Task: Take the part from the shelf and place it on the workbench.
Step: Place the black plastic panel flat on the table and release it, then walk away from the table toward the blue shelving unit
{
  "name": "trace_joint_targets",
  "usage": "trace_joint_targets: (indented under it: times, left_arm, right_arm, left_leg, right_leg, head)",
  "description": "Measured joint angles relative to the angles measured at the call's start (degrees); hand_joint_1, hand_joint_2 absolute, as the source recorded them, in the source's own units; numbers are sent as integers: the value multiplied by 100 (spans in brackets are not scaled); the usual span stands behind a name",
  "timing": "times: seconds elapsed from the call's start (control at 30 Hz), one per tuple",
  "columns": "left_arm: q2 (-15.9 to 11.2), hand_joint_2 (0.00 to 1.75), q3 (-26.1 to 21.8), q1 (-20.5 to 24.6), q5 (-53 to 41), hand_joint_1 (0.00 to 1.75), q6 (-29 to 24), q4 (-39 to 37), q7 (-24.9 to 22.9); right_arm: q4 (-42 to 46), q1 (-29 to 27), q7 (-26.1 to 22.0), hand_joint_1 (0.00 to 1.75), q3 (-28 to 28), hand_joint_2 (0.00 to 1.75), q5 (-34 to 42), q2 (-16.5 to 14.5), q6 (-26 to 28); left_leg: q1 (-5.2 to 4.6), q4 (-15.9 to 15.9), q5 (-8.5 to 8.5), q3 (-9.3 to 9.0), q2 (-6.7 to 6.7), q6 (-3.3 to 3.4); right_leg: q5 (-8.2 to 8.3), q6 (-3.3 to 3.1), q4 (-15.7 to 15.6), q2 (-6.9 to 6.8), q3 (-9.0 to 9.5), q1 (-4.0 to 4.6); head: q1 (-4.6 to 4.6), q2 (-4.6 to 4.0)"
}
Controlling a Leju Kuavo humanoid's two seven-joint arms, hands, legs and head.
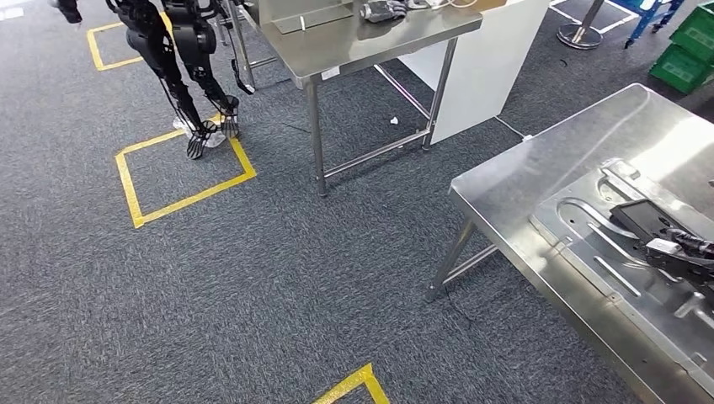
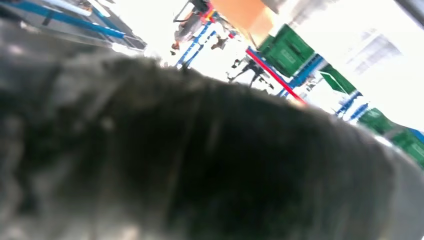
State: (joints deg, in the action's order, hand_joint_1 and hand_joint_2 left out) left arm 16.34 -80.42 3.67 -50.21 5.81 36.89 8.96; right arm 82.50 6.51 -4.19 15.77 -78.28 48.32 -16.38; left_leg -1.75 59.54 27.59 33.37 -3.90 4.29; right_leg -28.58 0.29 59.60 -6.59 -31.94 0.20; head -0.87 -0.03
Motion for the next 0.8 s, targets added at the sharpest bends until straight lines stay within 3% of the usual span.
trace_joint_targets:
  times: [0.03, 0.07, 0.13, 0.2, 0.27, 0.3, 0.33, 0.4, 0.47, 0.5, 0.53, 0.57, 0.63, 0.7, 0.77, 0.8]
  left_arm:
    - [2, 0, 1, -1, 2, 0, 2, 1, 0]
    - [6, 0, 1, -5, 4, 0, 5, 1, 0]
    - [14, 0, 1, -6, 9, 0, 11, 2, 2]
    - [18, 0, 1, -5, 13, 0, 21, 3, 4]
    - [25, 0, 1, -8, 14, 0, 29, 3, 4]
    - [31, 0, 1, -10, 15, 0, 31, 3, 4]
    - [39, 0, 1, -10, 15, 0, 31, 3, 4]
    - [49, 0, 1, -9, 15, 0, 31, 3, 4]
    - [50, 0, 2, -5, 15, 0, 31, 3, 4]
    - [50, 0, 2, -6, 15, 0, 31, 3, 4]
    - [51, 0, 3, -10, 15, 0, 31, 3, 4]
    - [51, 0, 3, -17, 15, 0, 31, 3, 4]
    - [52, 0, 3, -23, 15, 0, 31, 3, 5]
    - [56, 0, 3, -17, 15, 0, 31, 3, 5]
    - [63, 0, 3, -15, 15, 0, 31, 3, 4]
    - [64, 0, 3, -15, 15, 0, 31, 3, 4]
  right_arm:
    - [3, 0, -1, 0, 0, 0, -1, 5, -1]
    - [5, 0, -1, 0, 0, 0, -3, 11, -2]
    - [11, 4, -5, 0, 6, 0, -10, 34, -5]
    - [7, 2, -16, 0, 10, 0, -19, 52, -15]
    - [-7, -9, -28, 0, 6, 0, -27, 57, -27]
    - [-13, -11, -32, 0, 4, 0, -33, 57, -30]
    - [-18, -7, -34, 0, 3, 0, -39, 58, -30]
    - [-23, 2, -34, 0, 2, 0, -52, 58, -28]
    - [-33, -2, -34, 0, 5, 0, -57, 69, -28]
    - [-38, 0, -34, 0, 7, 0, -57, 75, -28]
    - [-39, 2, -34, 0, 10, 0, -58, 86, -26]
    - [-38, 8, -34, 0, 10, 0, -58, 90, -24]
    - [-28, 8, -34, 0, 10, 0, -58, 101, -20]
    - [-19, -3, -34, 0, 13, 0, -58, 113, -19]
    - [-17, -14, -34, 0, 16, 0, -58, 119, -21]
    - [-16, -20, -34, 0, 16, 0, -58, 119, -22]
  left_leg:
    - [3, -34, -31, -11, 83, -1]
    - [13, -84, -68, -34, 155, 7]
    - [48, -193, -149, -90, 273, 37]
    - [65, -223, -182, -91, 394, 58]
    - [68, -202, -183, -77, 543, 57]
    - [72, -179, -178, -71, 620, 49]
    - [82, -148, -167, -67, 701, 32]
    - [105, -73, -133, -49, 853, -30]
    - [124, -17, -128, 12, 995, -110]
    - [134, -13, -142, 47, 1064, -149]
    - [147, -18, -160, 80, 1131, -188]
    - [157, -13, -161, 100, 1146, -220]
    - [145, 194, -18, 217, 901, -271]
    - [144, 844, 350, 524, 545, -296]
    - [169, 1525, 616, 855, 445, -306]
    - [176, 1629, 601, 905, 434, -305]
  right_leg:
    - [-3, 23, -9, -60, 11, -7]
    - [-25, 54, 4, -33, 22, -22]
    - [-222, 114, 251, 250, -67, -60]
    - [-565, 167, 874, 559, -352, -110]
    - [-696, 217, 1356, 626, -595, -159]
    - [-604, 239, 1333, 631, -596, -185]
    - [-411, 262, 1096, 648, -493, -213]
    - [-79, 302, 405, 837, -172, -259]
    - [-6, 282, 46, 1036, -16, -261]
    - [-24, 252, 30, 1063, -14, -242]
    - [-17, 211, 18, 1002, -16, -230]
    - [-3, 167, -5, 936, -8, -231]
    - [25, 69, -60, 792, 17, -228]
    - [28, -3, -86, 641, 30, -192]
    - [19, -28, -84, 488, 35, -151]
    - [12, -31, -84, 414, 41, -138]
  head:
    - [1, 0]
    - [-1, 0]
    - [-3, 0]
    - [-5, 0]
    - [-5, 0]
    - [-4, -1]
    - [-5, -1]
    - [-7, -1]
    - [-7, -1]
    - [-7, -1]
    - [-5, -1]
    - [-7, -1]
    - [-3, -1]
    - [3, -1]
    - [3, -1]
    - [3, -1]
